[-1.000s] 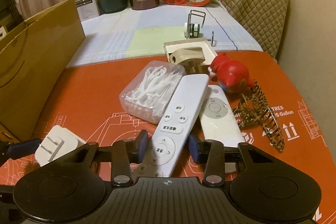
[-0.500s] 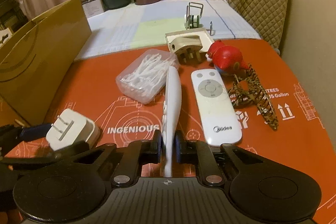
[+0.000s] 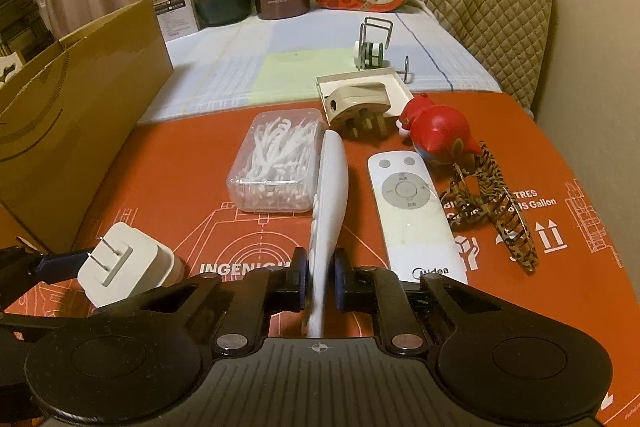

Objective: Organize rigid objects
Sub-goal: 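Lift and carry the charger and remote in both tools over the cardboard box, then open the left tool to drop the charger while the right tool drops the remote into the box, then move both empty tools back over the red mat, then grasp the Midea remote with the right tool while the left tool grasps the clear floss pick box, then carry the floss pick box and Midea remote in both tools over the cardboard box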

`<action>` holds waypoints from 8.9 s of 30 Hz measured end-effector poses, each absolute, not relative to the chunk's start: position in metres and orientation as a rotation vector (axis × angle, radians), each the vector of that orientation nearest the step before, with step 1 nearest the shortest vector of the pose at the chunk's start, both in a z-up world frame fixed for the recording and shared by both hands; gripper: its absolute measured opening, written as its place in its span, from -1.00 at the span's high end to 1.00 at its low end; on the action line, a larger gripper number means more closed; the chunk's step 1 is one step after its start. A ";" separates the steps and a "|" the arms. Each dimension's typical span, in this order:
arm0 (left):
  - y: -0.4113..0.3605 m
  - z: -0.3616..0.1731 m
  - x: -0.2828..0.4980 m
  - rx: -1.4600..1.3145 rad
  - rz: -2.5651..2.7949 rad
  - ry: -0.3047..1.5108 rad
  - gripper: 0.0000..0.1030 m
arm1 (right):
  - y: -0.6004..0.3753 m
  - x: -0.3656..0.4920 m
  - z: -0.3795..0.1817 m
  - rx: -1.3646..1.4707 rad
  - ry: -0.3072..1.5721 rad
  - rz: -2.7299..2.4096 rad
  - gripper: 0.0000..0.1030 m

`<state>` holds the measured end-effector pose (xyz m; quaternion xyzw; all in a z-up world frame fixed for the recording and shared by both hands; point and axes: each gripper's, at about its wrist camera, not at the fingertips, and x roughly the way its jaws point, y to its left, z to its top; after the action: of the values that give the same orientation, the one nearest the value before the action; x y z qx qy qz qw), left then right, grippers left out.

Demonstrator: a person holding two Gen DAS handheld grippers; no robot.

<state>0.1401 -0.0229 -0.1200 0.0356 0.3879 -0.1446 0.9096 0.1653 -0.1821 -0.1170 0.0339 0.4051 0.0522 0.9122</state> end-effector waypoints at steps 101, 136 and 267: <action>0.197 0.013 0.152 -0.025 0.045 0.681 -0.17 | 0.032 0.199 -0.009 -0.080 0.775 0.586 0.82; -0.007 0.017 0.097 -0.024 -0.277 0.634 -0.28 | -0.230 0.076 -0.001 0.122 0.650 0.052 -0.41; 0.031 0.034 0.106 0.047 -0.202 0.636 -0.01 | -0.118 0.136 0.030 0.064 0.604 0.341 0.27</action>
<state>0.1060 0.0307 0.0336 0.0231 0.3122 -0.0991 0.9446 0.1358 -0.1180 0.0300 0.0313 0.2959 0.1670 0.9400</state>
